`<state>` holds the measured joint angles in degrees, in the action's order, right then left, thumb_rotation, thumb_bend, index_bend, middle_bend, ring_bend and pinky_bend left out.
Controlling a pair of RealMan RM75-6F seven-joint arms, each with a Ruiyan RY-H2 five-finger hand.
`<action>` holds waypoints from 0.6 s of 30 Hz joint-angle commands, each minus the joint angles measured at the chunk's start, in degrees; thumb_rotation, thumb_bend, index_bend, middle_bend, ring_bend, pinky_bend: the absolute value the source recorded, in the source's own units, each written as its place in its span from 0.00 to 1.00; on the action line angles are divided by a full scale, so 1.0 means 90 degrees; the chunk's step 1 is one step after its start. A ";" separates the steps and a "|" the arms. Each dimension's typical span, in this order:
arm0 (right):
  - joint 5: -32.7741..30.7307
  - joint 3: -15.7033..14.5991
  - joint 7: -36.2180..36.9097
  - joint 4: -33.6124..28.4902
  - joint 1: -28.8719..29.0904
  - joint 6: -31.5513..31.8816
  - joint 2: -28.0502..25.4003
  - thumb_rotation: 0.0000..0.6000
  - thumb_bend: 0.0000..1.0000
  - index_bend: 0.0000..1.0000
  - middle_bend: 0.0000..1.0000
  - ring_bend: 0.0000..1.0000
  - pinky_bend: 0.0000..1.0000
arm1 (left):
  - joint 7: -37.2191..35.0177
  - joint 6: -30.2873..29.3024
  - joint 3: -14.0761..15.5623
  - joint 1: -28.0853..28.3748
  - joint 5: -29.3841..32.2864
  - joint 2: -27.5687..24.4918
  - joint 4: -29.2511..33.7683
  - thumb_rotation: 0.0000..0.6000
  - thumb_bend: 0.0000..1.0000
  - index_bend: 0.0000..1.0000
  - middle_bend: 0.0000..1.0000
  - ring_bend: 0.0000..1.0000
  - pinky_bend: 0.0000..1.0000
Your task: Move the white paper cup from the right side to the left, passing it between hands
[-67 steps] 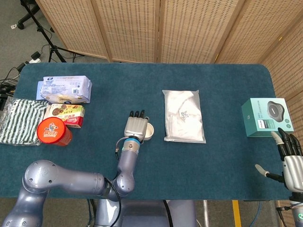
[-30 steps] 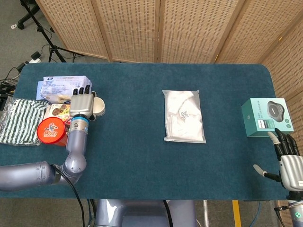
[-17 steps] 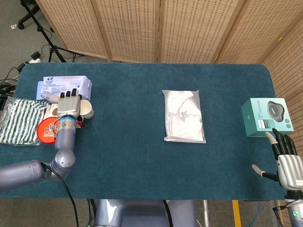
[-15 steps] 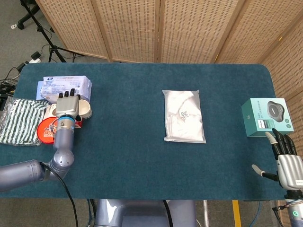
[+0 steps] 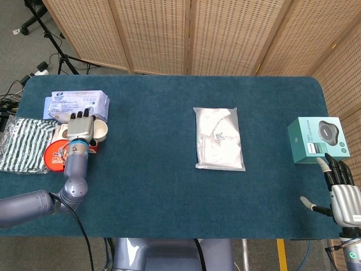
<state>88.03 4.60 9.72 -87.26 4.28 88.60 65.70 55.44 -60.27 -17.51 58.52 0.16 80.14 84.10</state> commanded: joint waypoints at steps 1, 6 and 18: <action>0.0003 0.0001 0.0014 0.0005 0.0002 -0.0003 0.0000 1.00 0.00 0.00 0.00 0.00 0.00 | -0.0030 0.0009 -0.0005 0.0020 0.0009 0.0018 -0.0003 1.00 0.33 0.32 0.00 0.00 0.00; 0.0011 0.0008 0.0042 0.0011 0.0000 0.0006 0.0001 1.00 0.00 0.00 0.00 0.00 0.00 | -0.0066 -0.0041 -0.0042 0.0059 0.0019 -0.0040 0.0099 1.00 0.33 0.32 0.00 0.00 0.00; 0.0052 0.0005 0.0097 0.0009 -0.0018 0.0045 -0.0009 1.00 0.00 0.00 0.00 0.00 0.00 | -0.0034 -0.0122 0.0015 0.0114 0.0126 -0.0136 0.0280 1.00 0.32 0.32 0.00 0.00 0.00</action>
<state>88.49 4.64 10.59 -87.19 4.12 89.01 65.62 55.08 -61.42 -17.46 59.50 1.21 78.85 86.71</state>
